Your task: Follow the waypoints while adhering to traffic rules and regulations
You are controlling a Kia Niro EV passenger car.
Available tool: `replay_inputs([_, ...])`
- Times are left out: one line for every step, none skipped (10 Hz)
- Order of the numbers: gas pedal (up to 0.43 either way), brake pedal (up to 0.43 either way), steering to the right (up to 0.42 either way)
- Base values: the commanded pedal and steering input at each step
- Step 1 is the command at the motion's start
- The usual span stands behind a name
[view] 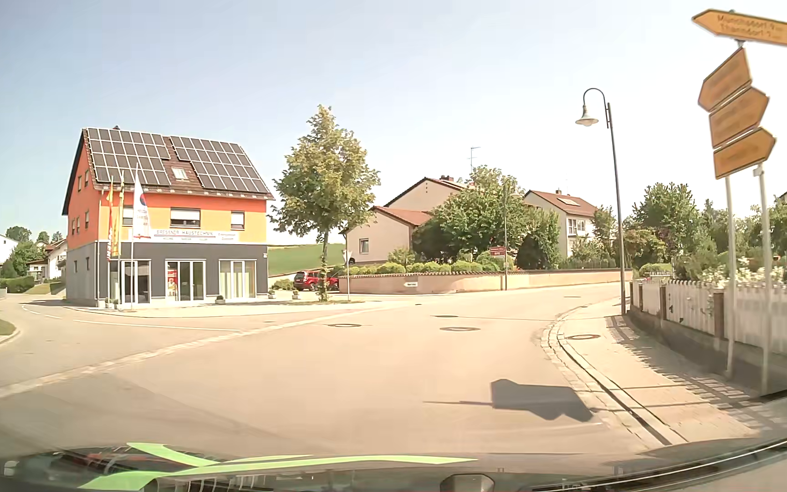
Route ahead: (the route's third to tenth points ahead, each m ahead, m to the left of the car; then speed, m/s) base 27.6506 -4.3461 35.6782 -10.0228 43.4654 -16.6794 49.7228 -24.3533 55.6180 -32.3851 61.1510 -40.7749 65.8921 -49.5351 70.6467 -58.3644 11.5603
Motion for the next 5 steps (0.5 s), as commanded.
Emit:
replay_inputs([0.020, 0.000, 0.069])
replay_inputs([0.020, 0.000, 0.076])
replay_inputs([0.020, 0.000, 0.078])
replay_inputs([0.020, 0.000, 0.078])
replay_inputs([0.020, 0.000, 0.079])
